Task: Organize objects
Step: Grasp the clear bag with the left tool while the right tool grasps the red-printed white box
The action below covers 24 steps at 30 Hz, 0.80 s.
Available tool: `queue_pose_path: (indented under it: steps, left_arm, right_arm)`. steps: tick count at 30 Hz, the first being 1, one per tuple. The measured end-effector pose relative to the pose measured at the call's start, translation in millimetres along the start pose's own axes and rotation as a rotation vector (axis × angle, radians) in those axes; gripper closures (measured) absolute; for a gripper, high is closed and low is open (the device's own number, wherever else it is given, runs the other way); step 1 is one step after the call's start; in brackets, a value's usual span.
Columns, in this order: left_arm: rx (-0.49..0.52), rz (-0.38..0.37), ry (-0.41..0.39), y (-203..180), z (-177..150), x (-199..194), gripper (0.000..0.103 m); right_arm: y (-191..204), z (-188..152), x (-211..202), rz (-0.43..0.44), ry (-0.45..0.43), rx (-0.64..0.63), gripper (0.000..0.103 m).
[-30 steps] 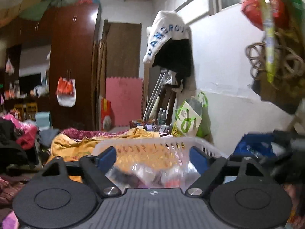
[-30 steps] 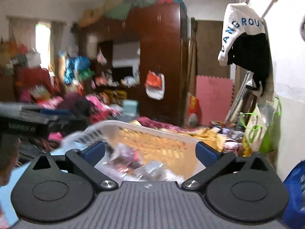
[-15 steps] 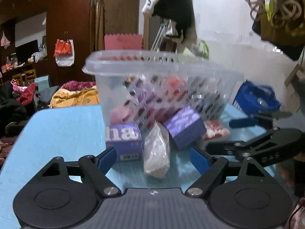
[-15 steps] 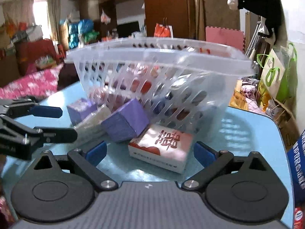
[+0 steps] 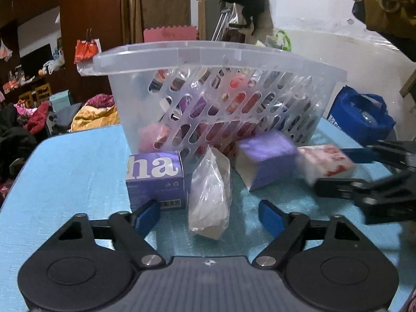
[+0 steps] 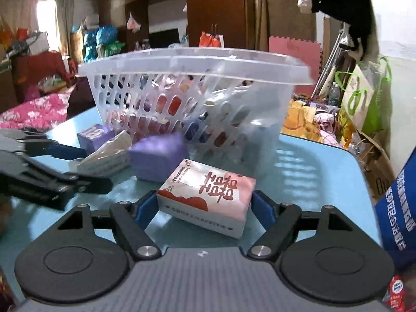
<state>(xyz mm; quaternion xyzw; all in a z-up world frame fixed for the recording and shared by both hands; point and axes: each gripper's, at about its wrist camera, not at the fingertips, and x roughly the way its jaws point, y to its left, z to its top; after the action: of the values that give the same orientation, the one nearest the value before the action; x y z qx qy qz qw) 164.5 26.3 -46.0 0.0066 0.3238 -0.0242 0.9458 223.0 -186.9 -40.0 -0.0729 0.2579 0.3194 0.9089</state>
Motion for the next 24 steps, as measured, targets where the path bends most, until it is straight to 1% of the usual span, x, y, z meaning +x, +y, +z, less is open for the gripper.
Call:
queue_pose_path:
  steps: [1, 2, 3, 4, 5, 6, 9, 12, 14, 18, 20, 22, 24]
  left_arm:
    - [0.0, 0.01, 0.01, -1, 1, 3, 0.031]
    - [0.006, 0.032, 0.006, -3, 2, 3, 0.035]
    - [0.014, 0.052, 0.007, -5, 1, 4, 0.041]
    - [0.019, 0.056, 0.004, -7, 1, 4, 0.052]
    - [0.015, 0.043, -0.002, -6, 0, 3, 0.058]
    - [0.01, 0.041, -0.009, -5, -1, 1, 0.066]
    - [-0.021, -0.017, -0.064, 5, -9, -11, 0.066]
    - [-0.009, -0.037, -0.149, 6, -17, -29, 0.066]
    - [0.0, -0.073, -0.202, 8, -20, -37, 0.066]
    - [-0.003, -0.136, -0.25, 11, -21, -42, 0.066]
    - [0.018, -0.143, -0.276, 6, -25, -45, 0.066]
    - [0.05, -0.132, -0.297, -1, -27, -48, 0.066]
    - [0.067, -0.123, -0.298, -6, -27, -48, 0.065]
  right_arm:
    - [-1, -2, -5, 0.008, -0.014, 0.009, 0.023]
    - [-2, -3, -8, 0.017, -0.028, 0.018, 0.023]
    - [-3, -4, -12, 0.028, -0.041, 0.026, 0.023]
    - [-2, -3, -12, 0.036, -0.048, 0.029, 0.023]
    - [0, -1, -10, 0.041, -0.049, 0.029, 0.023]
    - [0, -1, -11, 0.045, -0.053, 0.032, 0.023]
    - [2, -1, -9, 0.048, -0.064, 0.037, 0.023]
    - [4, 0, -11, 0.032, -0.086, 0.033, 0.023]
    - [4, 1, -11, 0.006, -0.1, 0.025, 0.023]
    - [8, 0, -16, -0.006, -0.147, -0.001, 0.023]
    - [8, 0, -17, 0.01, -0.153, -0.002, 0.023]
    - [6, -1, -18, 0.01, -0.166, 0.006, 0.023]
    - [5, -2, -19, 0.015, -0.178, 0.008, 0.023]
